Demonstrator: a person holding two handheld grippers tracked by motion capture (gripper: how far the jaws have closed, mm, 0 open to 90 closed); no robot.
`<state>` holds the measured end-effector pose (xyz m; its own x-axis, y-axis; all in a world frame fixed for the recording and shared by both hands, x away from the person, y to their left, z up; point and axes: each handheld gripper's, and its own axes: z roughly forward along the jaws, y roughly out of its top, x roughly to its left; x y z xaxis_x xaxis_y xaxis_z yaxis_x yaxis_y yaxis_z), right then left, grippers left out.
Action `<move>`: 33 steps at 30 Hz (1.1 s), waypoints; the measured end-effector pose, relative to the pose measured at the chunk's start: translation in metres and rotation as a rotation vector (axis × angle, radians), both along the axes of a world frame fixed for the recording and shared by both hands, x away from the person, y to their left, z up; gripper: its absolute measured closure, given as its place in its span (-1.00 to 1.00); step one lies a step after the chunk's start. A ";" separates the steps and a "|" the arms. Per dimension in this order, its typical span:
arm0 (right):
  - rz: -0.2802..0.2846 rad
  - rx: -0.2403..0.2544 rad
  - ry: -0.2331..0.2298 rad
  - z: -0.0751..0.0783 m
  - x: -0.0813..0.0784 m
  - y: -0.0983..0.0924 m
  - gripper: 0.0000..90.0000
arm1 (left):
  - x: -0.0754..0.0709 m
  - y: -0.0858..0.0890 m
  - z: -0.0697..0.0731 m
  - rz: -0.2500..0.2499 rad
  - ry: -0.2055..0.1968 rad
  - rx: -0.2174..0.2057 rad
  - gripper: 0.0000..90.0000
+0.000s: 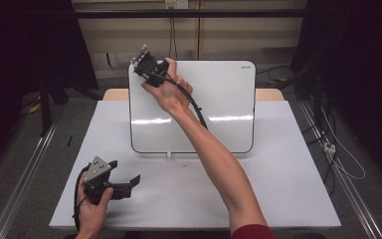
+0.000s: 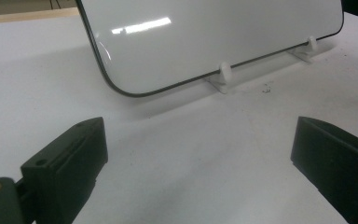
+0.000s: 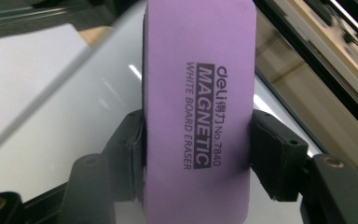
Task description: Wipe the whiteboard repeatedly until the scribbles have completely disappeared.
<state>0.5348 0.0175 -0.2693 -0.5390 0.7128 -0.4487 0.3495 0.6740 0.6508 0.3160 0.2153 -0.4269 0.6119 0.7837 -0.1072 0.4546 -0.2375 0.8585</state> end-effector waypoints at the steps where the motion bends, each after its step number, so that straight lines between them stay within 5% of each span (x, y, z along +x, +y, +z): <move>1: -0.008 -0.002 -0.003 -0.001 0.000 -0.007 -0.08 | 0.000 0.000 0.000 0.001 0.000 -0.002 -0.92; 6: -0.042 0.040 -0.013 0.001 -0.010 -0.043 -0.08 | 0.001 -0.001 -0.001 0.005 0.007 0.003 -0.92; 14: 0.009 0.116 -0.029 -0.002 -0.036 -0.068 -0.08 | 0.001 0.000 -0.002 0.005 0.002 -0.002 -0.92; 24: 0.099 0.214 0.004 -0.031 -0.081 -0.085 -0.09 | 0.001 -0.001 0.001 0.006 -0.006 -0.020 -0.91; 33: 0.123 0.272 0.030 -0.055 -0.098 -0.096 -0.09 | 0.001 -0.006 0.001 -0.011 -0.005 -0.018 -0.91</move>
<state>0.4369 -0.0784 -0.3248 -0.6393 0.7331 -0.2323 0.2978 0.5145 0.8041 0.3169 0.2092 -0.4256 0.6209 0.7749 -0.1181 0.4481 -0.2273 0.8646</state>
